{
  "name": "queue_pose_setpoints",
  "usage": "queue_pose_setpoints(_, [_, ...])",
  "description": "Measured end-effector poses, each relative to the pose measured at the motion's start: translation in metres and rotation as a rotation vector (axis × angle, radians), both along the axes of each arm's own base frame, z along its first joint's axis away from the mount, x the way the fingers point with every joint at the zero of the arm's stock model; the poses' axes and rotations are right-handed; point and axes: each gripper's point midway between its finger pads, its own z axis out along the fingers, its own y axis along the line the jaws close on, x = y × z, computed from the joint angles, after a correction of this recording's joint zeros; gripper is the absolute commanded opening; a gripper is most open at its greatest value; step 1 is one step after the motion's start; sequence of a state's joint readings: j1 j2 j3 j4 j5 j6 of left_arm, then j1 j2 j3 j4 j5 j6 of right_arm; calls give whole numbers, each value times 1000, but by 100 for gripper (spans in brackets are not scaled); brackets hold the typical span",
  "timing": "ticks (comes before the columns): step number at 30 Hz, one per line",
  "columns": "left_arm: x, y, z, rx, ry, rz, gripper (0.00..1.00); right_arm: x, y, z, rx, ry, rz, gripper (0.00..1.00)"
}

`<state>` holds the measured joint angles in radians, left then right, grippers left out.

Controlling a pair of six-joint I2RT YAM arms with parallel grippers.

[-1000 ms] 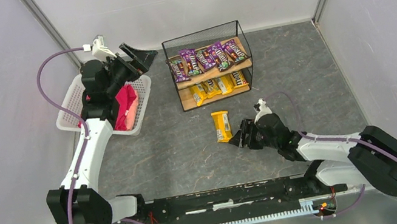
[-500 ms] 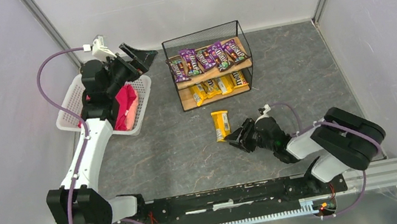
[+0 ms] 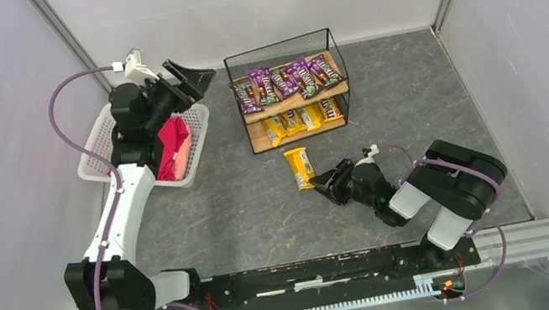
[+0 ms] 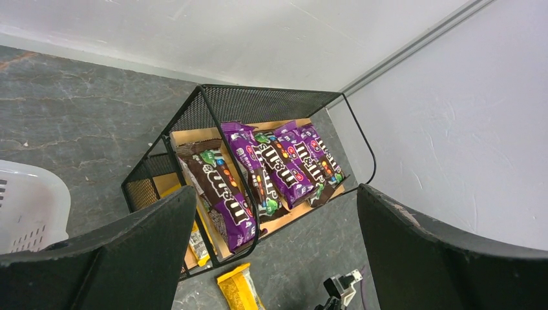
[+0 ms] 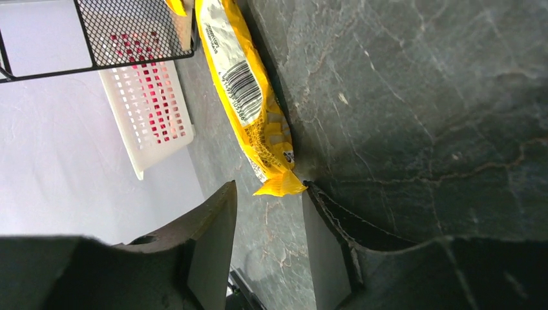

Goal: Place and organize the candy bags onto the shelf

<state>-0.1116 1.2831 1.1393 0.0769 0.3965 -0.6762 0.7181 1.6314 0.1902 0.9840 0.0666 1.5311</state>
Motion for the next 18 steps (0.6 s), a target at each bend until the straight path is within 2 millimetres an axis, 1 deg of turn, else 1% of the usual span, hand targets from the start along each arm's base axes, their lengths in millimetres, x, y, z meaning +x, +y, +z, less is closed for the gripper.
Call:
queue_pose_setpoints(8, [0,0,0,0,0,0,100,20,9,1,10,-25,-34,48])
queue_pose_setpoints(14, [0,1,0,0,0,1,100,36,10,0,9,-38,-73,47])
queue_pose_setpoints(18, [0,2,0,0,0,2,100,46,15,0,15,-48,-89,47])
